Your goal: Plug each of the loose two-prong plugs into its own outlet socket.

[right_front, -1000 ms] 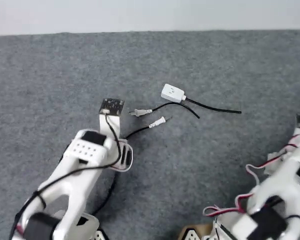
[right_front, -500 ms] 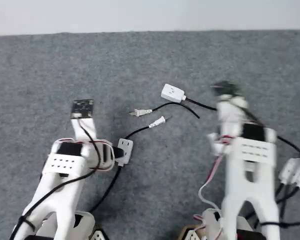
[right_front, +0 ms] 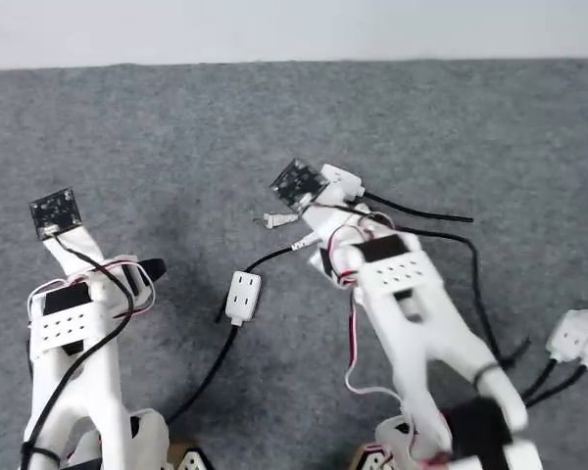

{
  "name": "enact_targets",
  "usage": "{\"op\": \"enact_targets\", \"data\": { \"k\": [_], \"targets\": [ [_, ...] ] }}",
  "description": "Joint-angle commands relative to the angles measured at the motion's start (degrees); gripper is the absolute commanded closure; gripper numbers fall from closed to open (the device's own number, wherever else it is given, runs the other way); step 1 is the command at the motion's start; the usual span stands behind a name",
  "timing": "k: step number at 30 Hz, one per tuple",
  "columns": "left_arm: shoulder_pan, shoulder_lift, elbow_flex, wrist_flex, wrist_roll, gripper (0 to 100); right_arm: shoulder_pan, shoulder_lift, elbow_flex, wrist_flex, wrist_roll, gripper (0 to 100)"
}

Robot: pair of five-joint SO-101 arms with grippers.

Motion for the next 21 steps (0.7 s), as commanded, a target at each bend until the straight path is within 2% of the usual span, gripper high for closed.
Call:
{"op": "enact_targets", "data": {
  "k": [1,17,21],
  "targets": [
    [-0.70,-1.32,-0.13,-1.41,-1.76,67,-0.57,5.05,-5.27,-2.77,3.69,70.3],
    [-0.70,-1.32,1.54,-4.92,-4.57,67,-2.86,25.80,-20.40,-2.59,12.40,70.5],
    [-0.62,-1.32,1.63,-4.84,-4.57,67,-0.66,30.02,-25.32,-0.66,12.66,79.0]
  ]
}}
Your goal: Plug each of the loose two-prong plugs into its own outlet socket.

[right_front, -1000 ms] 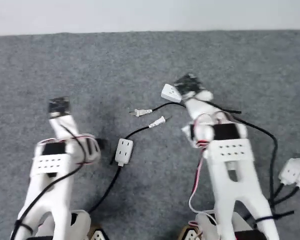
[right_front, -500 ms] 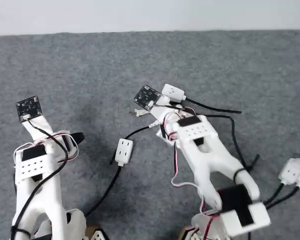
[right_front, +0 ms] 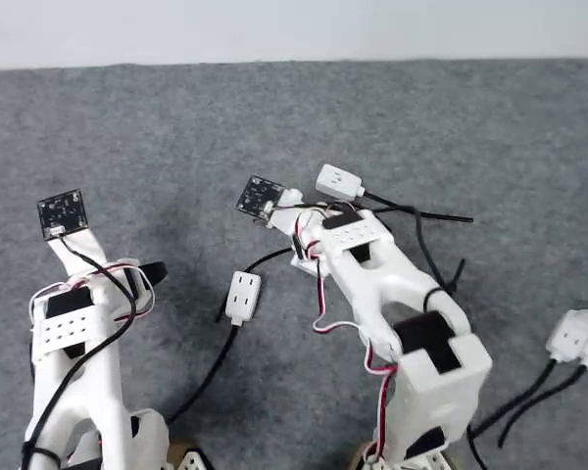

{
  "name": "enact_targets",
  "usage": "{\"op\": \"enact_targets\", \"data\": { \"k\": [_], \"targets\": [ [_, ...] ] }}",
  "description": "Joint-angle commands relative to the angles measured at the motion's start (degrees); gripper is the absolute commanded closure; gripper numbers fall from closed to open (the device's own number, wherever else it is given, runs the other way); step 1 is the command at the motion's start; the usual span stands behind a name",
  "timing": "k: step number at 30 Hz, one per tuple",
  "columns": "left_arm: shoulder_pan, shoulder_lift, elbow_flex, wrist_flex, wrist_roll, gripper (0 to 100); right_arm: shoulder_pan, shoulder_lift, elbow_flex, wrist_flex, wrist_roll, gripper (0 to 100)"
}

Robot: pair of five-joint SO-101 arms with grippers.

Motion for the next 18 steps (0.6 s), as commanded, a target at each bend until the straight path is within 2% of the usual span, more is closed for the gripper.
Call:
{"op": "enact_targets", "data": {
  "k": [1,8,9,13,18],
  "targets": [
    [-0.44,-1.32,-0.48,-1.32,-0.62,67,1.80,2.24,-7.56,2.24,0.79,81.5],
    [-0.26,-1.23,0.04,-1.49,-0.62,67,1.98,4.53,-14.95,11.82,0.44,99.4],
    [-0.26,-1.23,0.13,-1.49,-0.62,67,1.98,4.09,-15.82,14.55,-0.18,99.1],
    [-0.26,-1.23,0.13,-1.49,-0.62,67,1.98,0.48,-19.08,24.84,-10.73,98.9],
    [-0.26,-1.23,0.13,-1.58,-0.62,67,4.97,-5.14,-19.69,34.51,-28.22,98.9]
  ]
}}
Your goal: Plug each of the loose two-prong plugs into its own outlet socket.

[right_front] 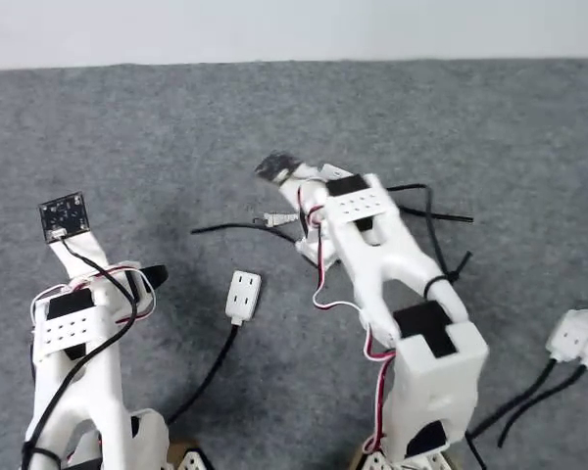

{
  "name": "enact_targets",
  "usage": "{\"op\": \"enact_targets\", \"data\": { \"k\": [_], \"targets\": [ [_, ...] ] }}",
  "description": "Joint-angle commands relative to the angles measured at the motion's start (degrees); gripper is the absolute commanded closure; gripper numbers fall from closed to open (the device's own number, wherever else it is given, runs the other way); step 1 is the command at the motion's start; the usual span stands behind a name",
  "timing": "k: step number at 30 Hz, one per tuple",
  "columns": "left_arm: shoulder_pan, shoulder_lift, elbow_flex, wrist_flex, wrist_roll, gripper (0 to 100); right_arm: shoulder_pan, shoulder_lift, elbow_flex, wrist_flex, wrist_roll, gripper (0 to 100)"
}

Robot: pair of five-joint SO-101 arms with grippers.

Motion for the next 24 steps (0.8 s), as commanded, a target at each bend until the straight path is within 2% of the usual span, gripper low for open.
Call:
{"op": "enact_targets", "data": {
  "k": [1,5,8,13,17,21,24],
  "targets": [
    [-0.26,-1.23,-0.75,-1.58,-0.62,67,2.59,-6.73,-3.34,6.99,-11.87,98.9],
    [-0.18,-1.23,-0.66,-1.58,-0.62,67,2.07,-7.69,-1.49,15.52,-14.24,98.4],
    [-0.18,-1.23,-0.57,-1.58,-0.62,67,0.75,-7.69,4.13,16.75,-15.82,97.9],
    [0.53,-1.23,-0.48,-1.58,-0.79,67,0.48,-8.22,13.54,9.71,-14.42,83.2],
    [0.70,-1.23,-0.40,-1.58,-0.79,67,0.48,-8.84,12.31,9.63,-11.69,74.1],
    [0.70,-1.23,-0.40,-1.58,-0.79,67,0.48,-13.49,11.52,9.63,-11.34,74.0],
    [0.70,-1.23,-0.04,-1.58,-0.88,67,-0.57,-18.86,14.68,9.27,-11.16,81.9]
  ]
}}
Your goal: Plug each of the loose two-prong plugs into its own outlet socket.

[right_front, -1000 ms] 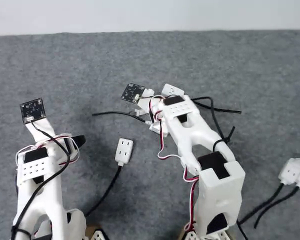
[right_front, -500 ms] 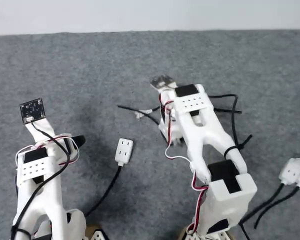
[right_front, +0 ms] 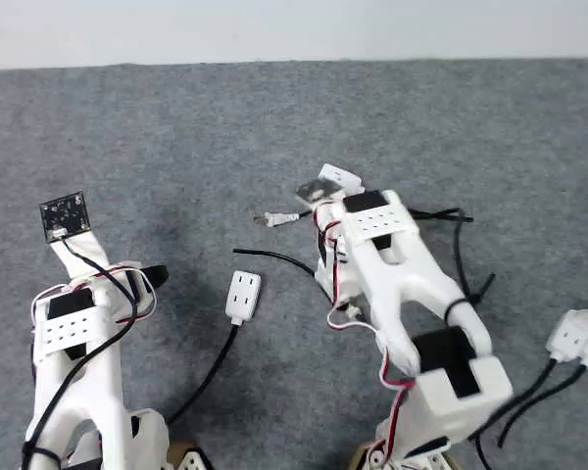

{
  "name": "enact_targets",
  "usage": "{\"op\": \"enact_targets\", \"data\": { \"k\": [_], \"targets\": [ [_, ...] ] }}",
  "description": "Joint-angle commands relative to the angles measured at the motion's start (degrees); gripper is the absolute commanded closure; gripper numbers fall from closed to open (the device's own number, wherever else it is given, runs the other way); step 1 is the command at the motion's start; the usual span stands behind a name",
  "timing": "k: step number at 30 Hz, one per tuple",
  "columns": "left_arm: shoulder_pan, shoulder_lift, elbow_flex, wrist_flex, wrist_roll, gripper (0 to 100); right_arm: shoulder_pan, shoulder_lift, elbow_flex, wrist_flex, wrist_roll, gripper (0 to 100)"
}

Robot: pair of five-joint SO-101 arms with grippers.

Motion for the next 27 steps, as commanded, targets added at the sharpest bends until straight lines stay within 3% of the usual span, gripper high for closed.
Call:
{"op": "enact_targets", "data": {
  "k": [1,3,10,19,27],
  "targets": [
    [0.53,-1.23,-0.04,-1.58,-1.32,67,-2.42,-8.66,2.55,-1.36,0.88,87.3],
    [0.53,-1.23,-0.04,-1.67,-2.73,67,-4.09,-12.44,6.15,-2.68,0.88,99.8],
    [0.53,-1.23,0.13,-2.55,-3.34,67,-11.38,-26.07,19.69,-3.82,4.84,99.1],
    [0.62,-1.23,0.13,-2.64,-3.43,68,-2.59,-17.63,20.75,-16.57,7.56,99.0],
    [0.62,-1.23,0.57,-2.64,-3.43,68,2.59,-6.81,12.48,-15.34,7.74,99.0]
  ]
}}
